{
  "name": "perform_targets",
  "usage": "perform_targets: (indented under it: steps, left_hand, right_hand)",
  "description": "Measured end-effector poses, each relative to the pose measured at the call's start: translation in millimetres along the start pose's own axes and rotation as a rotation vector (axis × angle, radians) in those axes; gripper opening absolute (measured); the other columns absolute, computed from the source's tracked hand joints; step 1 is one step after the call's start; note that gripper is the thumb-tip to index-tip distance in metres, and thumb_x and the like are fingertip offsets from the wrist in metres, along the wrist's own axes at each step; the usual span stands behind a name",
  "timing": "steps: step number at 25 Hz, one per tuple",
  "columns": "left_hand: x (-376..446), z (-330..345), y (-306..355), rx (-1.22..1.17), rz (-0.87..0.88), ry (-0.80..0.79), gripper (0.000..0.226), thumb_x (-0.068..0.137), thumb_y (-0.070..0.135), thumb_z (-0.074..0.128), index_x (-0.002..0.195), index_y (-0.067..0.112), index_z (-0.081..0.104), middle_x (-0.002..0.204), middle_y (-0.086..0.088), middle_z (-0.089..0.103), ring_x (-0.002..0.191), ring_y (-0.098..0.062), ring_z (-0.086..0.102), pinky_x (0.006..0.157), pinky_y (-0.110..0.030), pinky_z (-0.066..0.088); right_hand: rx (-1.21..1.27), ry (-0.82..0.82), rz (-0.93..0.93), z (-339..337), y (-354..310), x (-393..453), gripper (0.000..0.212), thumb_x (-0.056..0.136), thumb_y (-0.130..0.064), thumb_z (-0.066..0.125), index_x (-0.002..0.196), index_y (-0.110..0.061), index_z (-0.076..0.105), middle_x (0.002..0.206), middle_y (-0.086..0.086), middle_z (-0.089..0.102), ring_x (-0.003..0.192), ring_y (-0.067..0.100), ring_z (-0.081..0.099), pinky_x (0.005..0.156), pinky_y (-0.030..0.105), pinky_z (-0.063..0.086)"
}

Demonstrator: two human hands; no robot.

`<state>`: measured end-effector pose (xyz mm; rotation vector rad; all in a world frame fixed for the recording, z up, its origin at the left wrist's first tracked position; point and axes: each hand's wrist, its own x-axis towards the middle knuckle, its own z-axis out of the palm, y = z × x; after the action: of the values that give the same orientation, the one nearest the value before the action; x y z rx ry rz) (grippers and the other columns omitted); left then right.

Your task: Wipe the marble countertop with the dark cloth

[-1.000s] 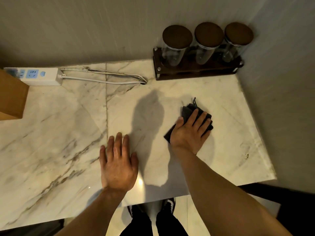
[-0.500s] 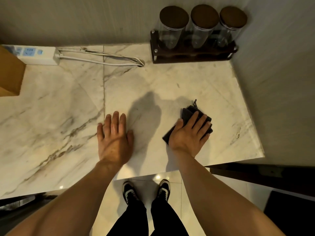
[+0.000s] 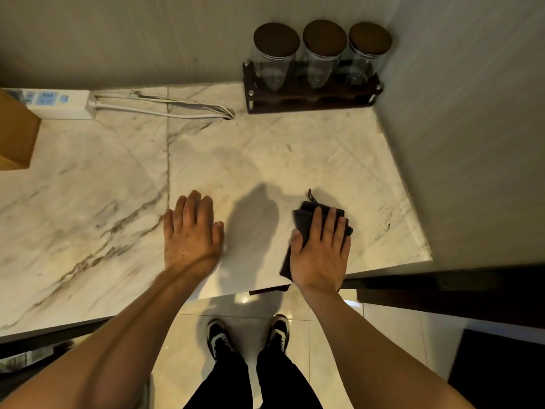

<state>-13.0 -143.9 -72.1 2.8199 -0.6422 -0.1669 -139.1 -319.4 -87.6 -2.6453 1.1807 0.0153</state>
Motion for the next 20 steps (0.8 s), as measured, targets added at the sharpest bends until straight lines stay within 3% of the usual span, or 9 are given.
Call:
perform_targets:
  steps: [12, 20]
  left_hand:
    - [-1, 21, 46, -0.015, 0.042, -0.041, 0.062, 0.092, 0.045, 0.021, 0.147, 0.015, 0.025, 0.157, -0.012, 0.021, 0.145, -0.034, 0.009, 0.117, -0.053, 0.002]
    - [17, 33, 68, 0.003, 0.041, -0.025, 0.060, 0.096, 0.043, 0.027, 0.146, 0.012, 0.028, 0.156, -0.013, 0.026, 0.144, -0.035, 0.015, 0.117, -0.055, 0.006]
  right_hand:
    - [-0.190, -0.134, -0.607, -26, 73, 35, 0.064, 0.095, -0.053, 0.028, 0.150, -0.023, 0.019, 0.159, 0.006, 0.017, 0.147, 0.023, 0.009, 0.118, 0.046, 0.016]
    - [-0.279, -0.217, -0.896, -38, 91, 75, 0.066, 0.094, -0.054, 0.033, 0.151, -0.026, 0.015, 0.160, 0.003, 0.012, 0.148, 0.021, 0.003, 0.118, 0.041, 0.011]
